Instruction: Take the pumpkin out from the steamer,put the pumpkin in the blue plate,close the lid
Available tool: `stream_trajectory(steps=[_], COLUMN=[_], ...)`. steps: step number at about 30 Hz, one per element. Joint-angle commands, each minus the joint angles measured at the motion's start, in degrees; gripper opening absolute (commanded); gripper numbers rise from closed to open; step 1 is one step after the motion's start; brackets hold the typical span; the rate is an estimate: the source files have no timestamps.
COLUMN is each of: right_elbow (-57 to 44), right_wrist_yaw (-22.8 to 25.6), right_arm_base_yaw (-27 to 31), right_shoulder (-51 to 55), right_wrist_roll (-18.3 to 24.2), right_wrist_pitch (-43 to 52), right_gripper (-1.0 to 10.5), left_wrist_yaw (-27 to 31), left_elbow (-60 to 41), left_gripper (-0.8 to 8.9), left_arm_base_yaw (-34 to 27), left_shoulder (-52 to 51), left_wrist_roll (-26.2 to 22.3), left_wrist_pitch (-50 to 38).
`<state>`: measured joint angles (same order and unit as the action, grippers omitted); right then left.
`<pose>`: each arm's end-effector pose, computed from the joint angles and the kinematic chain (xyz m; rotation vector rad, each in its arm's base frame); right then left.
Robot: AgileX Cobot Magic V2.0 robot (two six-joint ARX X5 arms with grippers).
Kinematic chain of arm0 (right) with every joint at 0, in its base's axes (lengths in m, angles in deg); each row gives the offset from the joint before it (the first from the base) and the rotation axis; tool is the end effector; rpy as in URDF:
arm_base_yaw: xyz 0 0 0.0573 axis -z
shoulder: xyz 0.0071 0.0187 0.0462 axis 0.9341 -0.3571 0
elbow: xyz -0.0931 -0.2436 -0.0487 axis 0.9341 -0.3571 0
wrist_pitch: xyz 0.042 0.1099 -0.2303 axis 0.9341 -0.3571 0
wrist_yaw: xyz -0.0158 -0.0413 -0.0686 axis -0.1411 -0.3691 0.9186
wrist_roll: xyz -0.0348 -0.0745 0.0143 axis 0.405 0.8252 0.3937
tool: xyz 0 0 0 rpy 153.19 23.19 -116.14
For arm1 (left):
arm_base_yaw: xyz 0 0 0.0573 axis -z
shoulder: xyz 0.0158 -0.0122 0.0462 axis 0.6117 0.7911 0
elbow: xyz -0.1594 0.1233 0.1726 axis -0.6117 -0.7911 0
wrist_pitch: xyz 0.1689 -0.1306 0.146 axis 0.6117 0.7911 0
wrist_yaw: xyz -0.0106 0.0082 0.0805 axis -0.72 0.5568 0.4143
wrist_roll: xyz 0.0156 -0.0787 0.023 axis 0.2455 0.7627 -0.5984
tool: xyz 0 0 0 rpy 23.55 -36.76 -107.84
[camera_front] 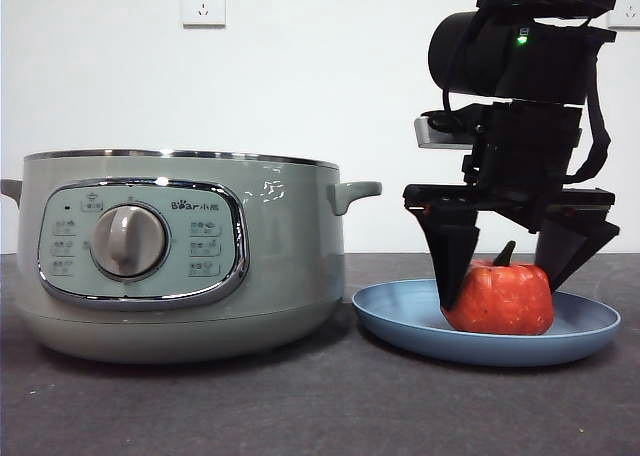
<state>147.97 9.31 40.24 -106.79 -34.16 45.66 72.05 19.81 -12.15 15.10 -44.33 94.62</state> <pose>0.2971 0.1574 0.1423 -0.2095 1.1980 0.2714 0.1846 -0.0577 0.4312 0.3309 0.3845 -0.0719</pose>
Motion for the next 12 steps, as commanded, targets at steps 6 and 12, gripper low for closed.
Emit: stream_trajectory(steps=[6, 12], right_elbow=[-0.55, -0.55], right_wrist_yaw=[-0.07, -0.02], right_arm_base_yaw=[0.00, -0.04], right_shoulder=[0.52, 8.81], right_wrist_roll=[-0.11, -0.15], right_wrist_pitch=[-0.07, -0.07], right_gripper=[5.4, 5.4], left_wrist_yaw=[-2.56, -9.86], left_elbow=[0.87, 0.87], left_gripper=[-0.09, -0.09], left_arm_base_yaw=[0.00, 0.00], left_shoulder=[-0.70, -0.70], left_wrist_roll=[-0.70, -0.52], left_wrist_pitch=[-2.78, -2.84])
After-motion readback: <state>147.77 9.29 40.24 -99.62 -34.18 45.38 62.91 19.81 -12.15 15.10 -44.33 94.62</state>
